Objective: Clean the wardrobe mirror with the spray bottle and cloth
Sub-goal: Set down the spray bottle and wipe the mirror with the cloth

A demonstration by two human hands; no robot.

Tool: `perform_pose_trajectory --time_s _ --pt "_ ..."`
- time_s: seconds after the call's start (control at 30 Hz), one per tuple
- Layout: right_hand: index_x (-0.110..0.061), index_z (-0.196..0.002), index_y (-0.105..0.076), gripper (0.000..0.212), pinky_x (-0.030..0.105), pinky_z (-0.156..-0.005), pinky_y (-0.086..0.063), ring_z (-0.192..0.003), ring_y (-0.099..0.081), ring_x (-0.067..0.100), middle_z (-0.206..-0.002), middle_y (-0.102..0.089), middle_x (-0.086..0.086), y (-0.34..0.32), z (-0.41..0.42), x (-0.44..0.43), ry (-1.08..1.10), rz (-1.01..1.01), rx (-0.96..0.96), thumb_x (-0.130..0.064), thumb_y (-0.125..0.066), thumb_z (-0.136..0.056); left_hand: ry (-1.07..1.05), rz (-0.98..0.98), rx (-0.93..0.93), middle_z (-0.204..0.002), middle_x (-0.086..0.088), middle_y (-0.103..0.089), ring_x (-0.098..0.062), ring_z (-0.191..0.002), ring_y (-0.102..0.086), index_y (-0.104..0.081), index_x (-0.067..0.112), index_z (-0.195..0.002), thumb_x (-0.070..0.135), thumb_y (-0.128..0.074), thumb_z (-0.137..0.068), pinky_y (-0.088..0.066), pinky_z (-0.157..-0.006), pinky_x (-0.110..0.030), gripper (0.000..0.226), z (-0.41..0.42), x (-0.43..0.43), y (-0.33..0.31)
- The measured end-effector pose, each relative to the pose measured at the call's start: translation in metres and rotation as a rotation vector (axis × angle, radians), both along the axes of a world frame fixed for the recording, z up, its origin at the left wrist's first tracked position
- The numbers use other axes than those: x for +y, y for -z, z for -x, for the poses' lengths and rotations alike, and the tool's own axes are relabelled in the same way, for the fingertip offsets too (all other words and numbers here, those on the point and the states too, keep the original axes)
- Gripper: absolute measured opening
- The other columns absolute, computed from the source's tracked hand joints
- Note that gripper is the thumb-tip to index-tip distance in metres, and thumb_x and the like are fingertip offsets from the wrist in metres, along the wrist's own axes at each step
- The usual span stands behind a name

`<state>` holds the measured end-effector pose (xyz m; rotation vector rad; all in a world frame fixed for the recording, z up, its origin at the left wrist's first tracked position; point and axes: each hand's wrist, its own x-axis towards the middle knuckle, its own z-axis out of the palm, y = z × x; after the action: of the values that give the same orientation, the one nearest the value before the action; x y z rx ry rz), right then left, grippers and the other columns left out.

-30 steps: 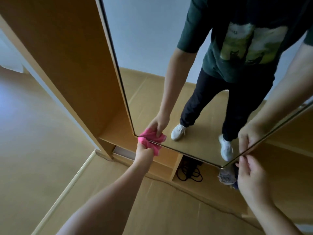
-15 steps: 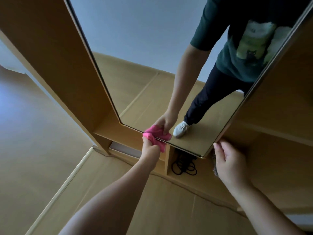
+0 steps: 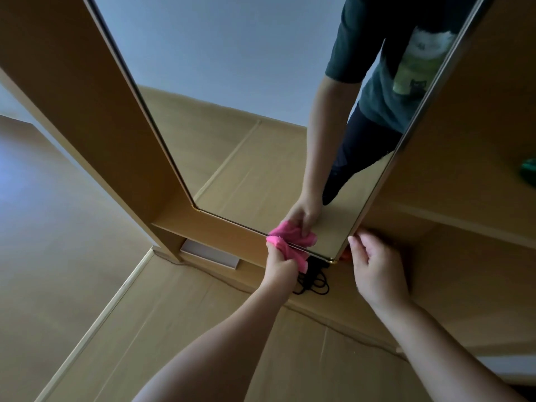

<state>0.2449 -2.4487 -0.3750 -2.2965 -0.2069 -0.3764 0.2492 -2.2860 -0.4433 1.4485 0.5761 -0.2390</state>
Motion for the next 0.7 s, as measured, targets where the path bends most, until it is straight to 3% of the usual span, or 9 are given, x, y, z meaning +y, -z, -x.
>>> perform_pose_trajectory --time_s 0.2,0.27,0.33,0.4,0.5,0.63,0.7 --pt "0.005 -0.089 -0.068 0.018 0.029 -0.058 -0.043 -0.063 -0.059 0.021 -0.072 -0.063 0.003 0.003 -0.001 0.0 -0.009 0.001 -0.008 -0.008 -0.056 -0.094 0.077 -0.008 -0.086 -0.111 -0.003 -0.068 -0.023 -0.104 -0.065 -0.034 0.018 -0.134 -0.019 -0.042 -0.075 -0.057 -0.08 -0.048 0.07 0.008 -0.02 -0.009" --pt "0.004 -0.085 -0.067 0.017 0.021 -0.056 -0.036 -0.057 -0.052 0.015 -0.066 -0.055 -0.003 0.003 -0.002 0.0 0.015 0.006 -0.007 -0.007 -0.057 -0.094 0.095 -0.003 -0.102 -0.107 -0.004 -0.068 -0.016 -0.096 -0.067 -0.04 0.014 -0.129 -0.022 -0.041 -0.073 -0.058 -0.07 -0.037 0.067 0.011 -0.027 -0.013" --pt "0.002 -0.081 -0.065 0.017 0.012 -0.054 -0.028 -0.052 -0.044 0.004 -0.062 -0.05 -0.005 0.003 -0.001 0.0 0.038 0.005 -0.001 -0.006 -0.057 -0.094 0.103 -0.003 -0.098 -0.094 -0.003 -0.066 -0.003 -0.075 -0.067 -0.043 0.008 -0.127 -0.024 -0.041 -0.072 -0.05 -0.055 -0.018 0.063 0.014 -0.033 -0.016" --pt "0.001 -0.082 -0.066 0.016 0.011 -0.054 -0.028 -0.054 -0.046 0.005 -0.064 -0.059 0.003 0.003 -0.001 0.001 0.038 0.003 -0.002 -0.005 -0.057 -0.094 0.115 0.015 -0.092 -0.088 -0.003 -0.062 -0.007 -0.069 -0.067 -0.043 0.002 -0.127 -0.025 -0.039 -0.071 -0.044 -0.048 -0.011 0.062 0.016 -0.036 -0.018" --pt "0.004 -0.096 -0.069 0.017 0.016 -0.061 -0.038 -0.068 -0.055 0.012 -0.079 -0.07 0.011 0.004 -0.001 0.001 0.032 0.008 0.011 -0.008 -0.057 -0.094 0.17 0.062 -0.107 -0.091 -0.008 -0.062 -0.006 -0.066 -0.068 -0.044 0.0 -0.128 -0.024 -0.037 -0.066 -0.046 -0.049 -0.012 0.066 0.02 -0.039 -0.018" --pt "0.004 -0.106 -0.069 0.022 0.027 -0.072 -0.046 -0.082 -0.067 0.024 -0.09 -0.072 0.014 0.001 -0.002 -0.002 0.001 -0.003 0.047 -0.009 -0.055 -0.096 0.239 0.018 -0.07 -0.098 -0.012 -0.068 -0.02 -0.087 -0.069 -0.057 0.013 -0.117 -0.02 -0.046 -0.063 -0.056 -0.062 -0.031 0.064 0.028 -0.034 -0.011" --pt "0.004 -0.115 -0.066 0.026 0.028 -0.08 -0.048 -0.095 -0.068 0.028 -0.101 -0.072 0.016 -0.001 -0.001 -0.006 -0.006 0.001 0.067 -0.01 -0.056 -0.096 0.319 -0.008 -0.031 -0.098 -0.008 -0.067 -0.02 -0.087 -0.068 -0.059 0.025 -0.107 -0.017 -0.047 -0.066 -0.056 -0.067 -0.036 0.06 0.036 -0.029 -0.009"
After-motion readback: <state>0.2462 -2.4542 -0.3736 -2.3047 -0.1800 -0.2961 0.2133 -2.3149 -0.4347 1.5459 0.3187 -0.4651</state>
